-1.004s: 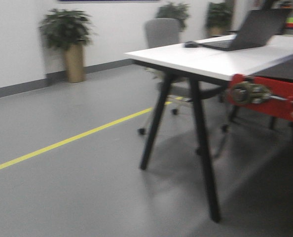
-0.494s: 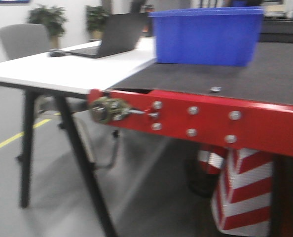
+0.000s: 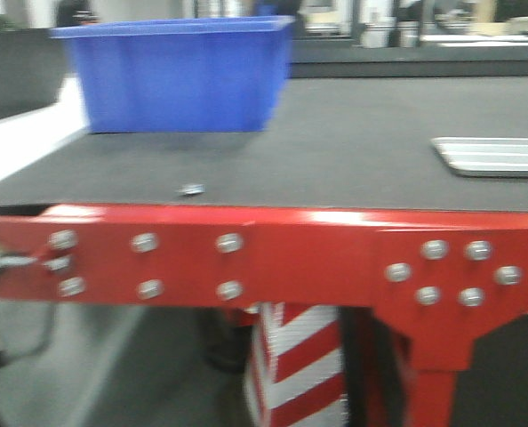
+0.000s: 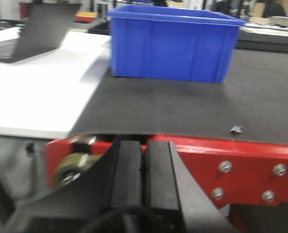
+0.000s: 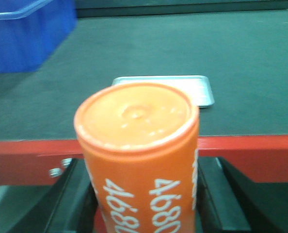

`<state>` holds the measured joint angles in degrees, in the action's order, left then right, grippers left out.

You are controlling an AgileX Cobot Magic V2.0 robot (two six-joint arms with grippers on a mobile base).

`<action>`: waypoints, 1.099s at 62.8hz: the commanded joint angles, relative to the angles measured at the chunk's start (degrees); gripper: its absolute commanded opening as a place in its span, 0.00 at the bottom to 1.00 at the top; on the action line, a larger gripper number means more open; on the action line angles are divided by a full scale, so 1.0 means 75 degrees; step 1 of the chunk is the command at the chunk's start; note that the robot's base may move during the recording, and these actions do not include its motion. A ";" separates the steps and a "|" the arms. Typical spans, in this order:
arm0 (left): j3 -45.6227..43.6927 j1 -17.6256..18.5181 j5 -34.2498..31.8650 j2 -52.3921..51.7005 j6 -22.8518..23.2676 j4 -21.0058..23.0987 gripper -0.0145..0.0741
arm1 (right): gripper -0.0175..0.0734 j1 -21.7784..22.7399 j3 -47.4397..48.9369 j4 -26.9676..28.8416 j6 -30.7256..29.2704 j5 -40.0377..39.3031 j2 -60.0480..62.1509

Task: Grab orange capacitor from left shelf to right conveyor
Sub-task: 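Move the right gripper with the cylinder over the metal tray on the conveyor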

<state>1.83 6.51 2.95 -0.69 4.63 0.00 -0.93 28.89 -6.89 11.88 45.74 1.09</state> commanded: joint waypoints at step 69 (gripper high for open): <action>-0.0040 0.0011 -0.0683 -0.0146 -0.0003 0.0000 0.05 | 0.39 0.0019 0.0207 -0.0104 -0.0048 -0.0652 0.0065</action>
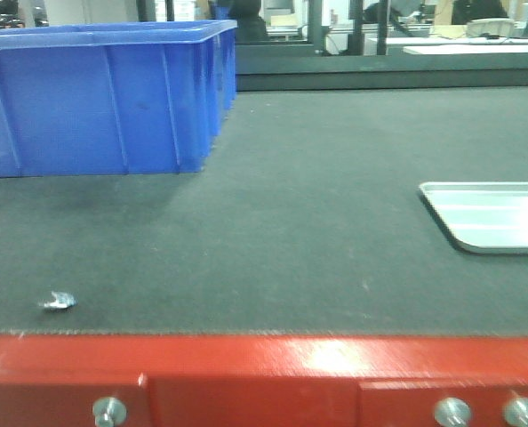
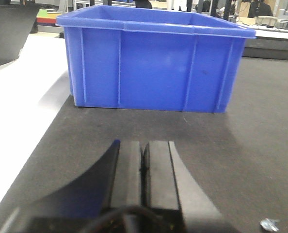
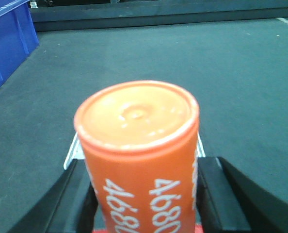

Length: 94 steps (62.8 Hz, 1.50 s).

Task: Grab orange capacitor from left shelf to right conveyor
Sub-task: 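Move the right gripper with the cylinder over the metal tray on the conveyor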

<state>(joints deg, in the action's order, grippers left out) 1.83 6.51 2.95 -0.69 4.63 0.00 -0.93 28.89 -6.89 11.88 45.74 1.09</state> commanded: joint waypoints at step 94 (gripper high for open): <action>-0.0040 0.0011 -0.0683 -0.0146 -0.0003 0.0000 0.05 | 0.39 0.0019 0.0224 -0.0104 -0.0048 -0.1445 -0.0660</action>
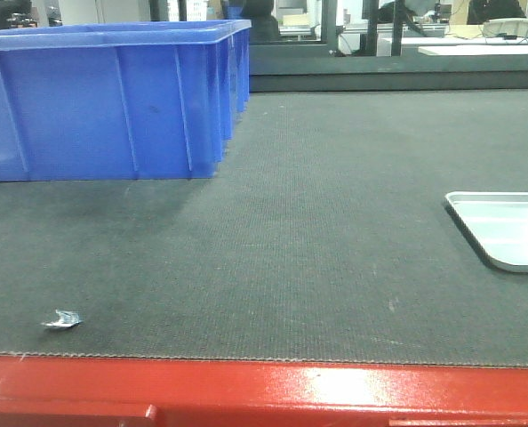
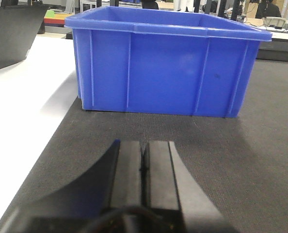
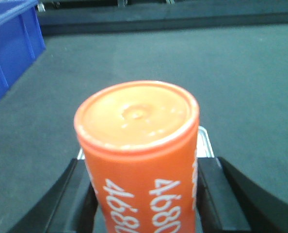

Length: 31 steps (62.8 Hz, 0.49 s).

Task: Grab orange capacitor from left shelf to right conveyor
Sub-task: 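Move the right gripper with the cylinder over the metal tray on the conveyor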

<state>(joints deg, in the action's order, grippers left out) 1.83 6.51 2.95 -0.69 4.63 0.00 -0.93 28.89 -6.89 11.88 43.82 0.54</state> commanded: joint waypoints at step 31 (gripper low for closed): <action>-0.0040 0.0011 -0.0683 -0.0146 -0.0003 0.0000 0.05 | 0.39 -0.0241 0.0234 -0.0064 -0.0127 -0.6478 -0.5910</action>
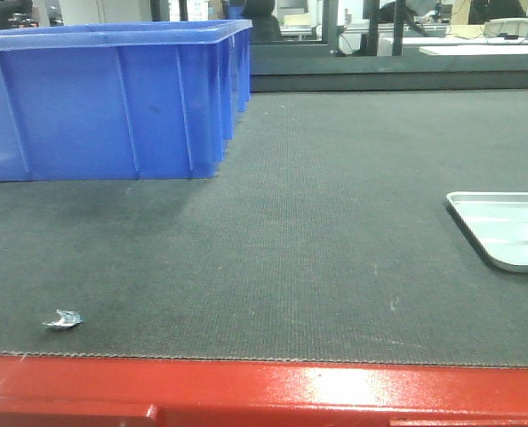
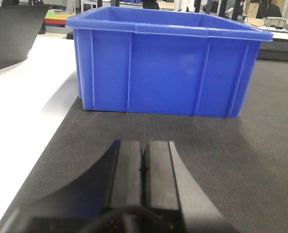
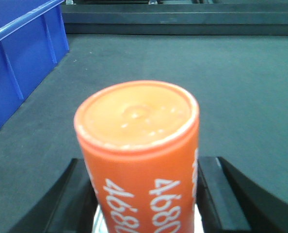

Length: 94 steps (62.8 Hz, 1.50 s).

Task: Grab orange capacitor from left shelf to right conveyor
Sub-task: 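Move the right gripper with the cylinder over the metal tray on the conveyor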

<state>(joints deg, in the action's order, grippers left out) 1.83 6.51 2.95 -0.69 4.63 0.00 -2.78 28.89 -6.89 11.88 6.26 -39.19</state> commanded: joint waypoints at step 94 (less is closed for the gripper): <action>-0.0040 0.0011 -0.0683 -0.0146 -0.0003 0.0000 0.05 | 0.48 0.1638 -0.1879 -0.1015 -0.0736 -0.9316 -0.6722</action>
<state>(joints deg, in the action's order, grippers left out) 1.83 6.51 2.95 -0.69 4.63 0.00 9.20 13.92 -14.68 7.16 -58.35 -91.16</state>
